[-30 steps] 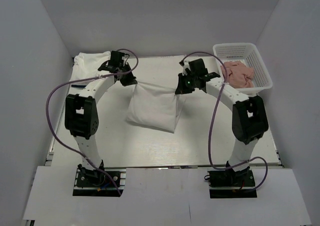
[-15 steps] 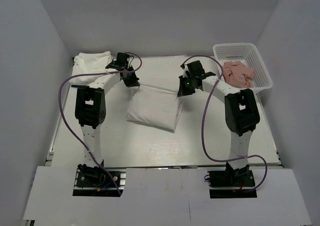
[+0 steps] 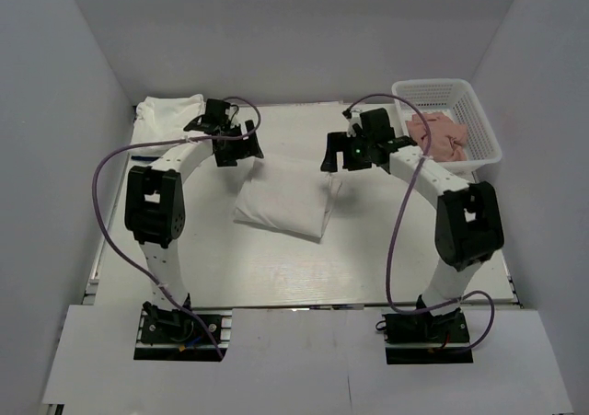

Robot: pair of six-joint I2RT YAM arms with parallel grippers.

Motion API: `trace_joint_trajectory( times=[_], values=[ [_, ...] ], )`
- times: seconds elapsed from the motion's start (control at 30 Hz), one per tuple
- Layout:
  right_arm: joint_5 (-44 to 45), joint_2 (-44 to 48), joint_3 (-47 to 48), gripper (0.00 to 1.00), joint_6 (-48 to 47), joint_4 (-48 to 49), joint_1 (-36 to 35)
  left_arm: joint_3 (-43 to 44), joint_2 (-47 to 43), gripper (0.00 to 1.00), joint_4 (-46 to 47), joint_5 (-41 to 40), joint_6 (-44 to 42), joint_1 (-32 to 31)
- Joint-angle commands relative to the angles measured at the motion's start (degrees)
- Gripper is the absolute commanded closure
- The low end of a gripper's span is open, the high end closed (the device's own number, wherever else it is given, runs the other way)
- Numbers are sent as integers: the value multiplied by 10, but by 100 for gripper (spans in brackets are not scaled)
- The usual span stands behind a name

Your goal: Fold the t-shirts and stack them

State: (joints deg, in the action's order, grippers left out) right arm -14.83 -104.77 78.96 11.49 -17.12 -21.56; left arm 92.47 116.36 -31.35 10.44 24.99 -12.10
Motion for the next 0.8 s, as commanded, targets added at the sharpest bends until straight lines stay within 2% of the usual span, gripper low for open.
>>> trace_joint_trajectory(
  times=[0.0, 0.13, 0.23, 0.47, 0.53, 0.57, 0.67, 0.77],
  values=[
    [-24, 74, -61, 10, -1, 42, -1, -45, -58, 0, 9, 84, -98, 0],
    [-35, 122, -100, 10, -10, 34, -1, -84, -47, 0, -7, 93, -124, 0],
    [-29, 134, -109, 10, -23, 16, -1, -77, -26, 0, -26, 37, -119, -13],
    [-24, 158, -107, 10, -34, 1, -1, -77, 18, 2, -48, -6, -92, -13],
    [-22, 161, -107, 10, -33, 2, -2, -77, 26, 11, -42, 21, -92, -19],
    [-22, 163, -108, 10, -33, 2, 0, -84, 26, 20, -37, 46, -92, -19],
    [-15, 167, -113, 10, -32, 8, -1, -112, 21, 33, -19, 59, -97, -33],
    [-1, 175, -124, 10, -30, 13, 0, -130, 21, 56, -11, 59, -82, -48]
  ],
)
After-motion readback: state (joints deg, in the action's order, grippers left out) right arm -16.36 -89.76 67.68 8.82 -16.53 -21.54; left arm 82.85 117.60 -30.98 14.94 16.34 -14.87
